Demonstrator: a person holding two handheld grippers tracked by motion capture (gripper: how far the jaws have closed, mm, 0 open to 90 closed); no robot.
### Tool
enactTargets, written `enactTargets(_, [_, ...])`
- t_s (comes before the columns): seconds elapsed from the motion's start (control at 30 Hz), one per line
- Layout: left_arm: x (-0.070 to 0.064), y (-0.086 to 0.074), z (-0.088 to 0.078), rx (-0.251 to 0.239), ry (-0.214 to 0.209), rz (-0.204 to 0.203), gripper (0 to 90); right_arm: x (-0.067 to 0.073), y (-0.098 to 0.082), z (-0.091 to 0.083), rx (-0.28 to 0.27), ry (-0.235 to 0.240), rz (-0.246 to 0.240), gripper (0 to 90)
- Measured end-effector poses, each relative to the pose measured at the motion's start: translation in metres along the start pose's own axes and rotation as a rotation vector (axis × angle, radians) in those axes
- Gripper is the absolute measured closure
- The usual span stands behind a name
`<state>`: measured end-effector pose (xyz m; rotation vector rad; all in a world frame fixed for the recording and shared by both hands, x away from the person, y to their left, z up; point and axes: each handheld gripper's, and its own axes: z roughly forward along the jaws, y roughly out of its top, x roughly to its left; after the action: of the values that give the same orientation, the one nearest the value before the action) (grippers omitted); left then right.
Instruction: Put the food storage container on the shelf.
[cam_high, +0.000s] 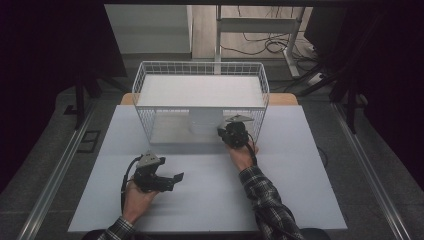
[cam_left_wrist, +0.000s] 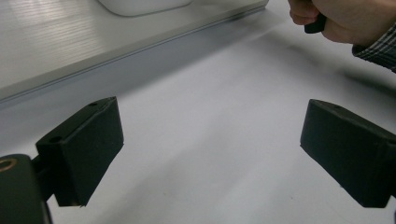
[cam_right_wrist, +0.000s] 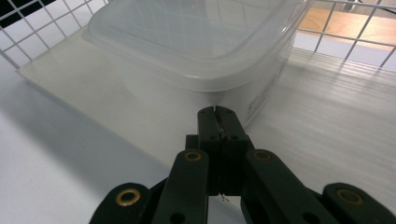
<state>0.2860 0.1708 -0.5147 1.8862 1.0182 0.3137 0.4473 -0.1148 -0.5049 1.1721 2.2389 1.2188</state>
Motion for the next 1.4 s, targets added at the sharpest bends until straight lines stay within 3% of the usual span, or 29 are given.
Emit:
enactTargets(0.3, [0.001, -0.001, -0.001, -0.001, 0.004, 0.003, 4.7, -0.001, 0.002, -0.001, -0.017, -0.023, 0.004, 89.3])
enactTargets(0.43, [0.002, -0.001, -0.002, -0.007, 0.017, 0.028, 4.0, 0.005, 0.001, -0.008, -0.034, -0.006, -0.034, 87.0])
enactTargets(0.53, [0.003, -0.003, -0.003, -0.006, 0.022, 0.038, 3.0, 0.007, 0.001, -0.011, -0.035, 0.011, -0.039, 79.1])
enactTargets(0.57, [0.003, -0.003, -0.002, -0.004, 0.026, 0.043, 2.1, 0.008, -0.001, -0.012, -0.025, 0.026, -0.042, 69.4])
enactTargets(0.63, [0.004, -0.005, -0.001, 0.001, 0.03, 0.049, 1.5, 0.009, -0.002, -0.014, -0.026, 0.024, -0.052, 60.2])
enactTargets(0.67, [0.004, -0.005, -0.001, 0.001, 0.03, 0.049, 1.4, 0.009, -0.002, -0.014, -0.026, 0.024, -0.052, 60.2])
enactTargets(0.7, [0.005, -0.005, 0.0, 0.008, 0.034, 0.054, 1.2, 0.01, -0.004, -0.016, -0.012, 0.035, -0.055, 51.1])
enactTargets(0.77, [0.004, -0.006, 0.001, 0.015, 0.038, 0.061, 1.1, 0.01, -0.004, -0.017, -0.011, 0.034, -0.06, 48.0])
enactTargets(0.83, [0.004, -0.007, 0.004, 0.029, 0.039, 0.071, 0.6, 0.01, -0.006, -0.02, 0.002, 0.045, -0.059, 38.0])
enactTargets(1.0, [0.004, -0.008, 0.005, 0.03, 0.02, 0.072, 0.0, 0.008, -0.009, -0.027, 0.004, 0.054, -0.055, 27.2])
enactTargets(1.4, [0.005, -0.009, 0.006, 0.033, 0.038, 0.069, 0.1, 0.014, -0.014, -0.041, 0.013, 0.077, -0.086, 13.1])
